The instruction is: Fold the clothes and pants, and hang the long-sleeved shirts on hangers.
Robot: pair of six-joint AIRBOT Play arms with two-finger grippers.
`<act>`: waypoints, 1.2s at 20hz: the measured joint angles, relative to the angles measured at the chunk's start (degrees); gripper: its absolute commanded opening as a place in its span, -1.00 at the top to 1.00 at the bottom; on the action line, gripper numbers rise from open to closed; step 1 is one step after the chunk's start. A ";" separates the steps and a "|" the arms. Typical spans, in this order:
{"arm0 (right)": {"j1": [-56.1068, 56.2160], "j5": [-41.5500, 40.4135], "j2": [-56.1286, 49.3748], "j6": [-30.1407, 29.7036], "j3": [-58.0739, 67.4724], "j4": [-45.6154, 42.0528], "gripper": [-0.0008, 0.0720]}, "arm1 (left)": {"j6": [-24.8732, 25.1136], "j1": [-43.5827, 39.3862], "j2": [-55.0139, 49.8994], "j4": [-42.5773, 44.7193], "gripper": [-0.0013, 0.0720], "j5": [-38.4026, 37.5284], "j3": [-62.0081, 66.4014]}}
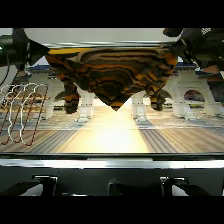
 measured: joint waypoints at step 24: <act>27.78 17.53 22.08 20.15 -16.04 -22.43 0.89 | -20.00 -22.73 23.08 21.90 0.91 -19.10 -17.27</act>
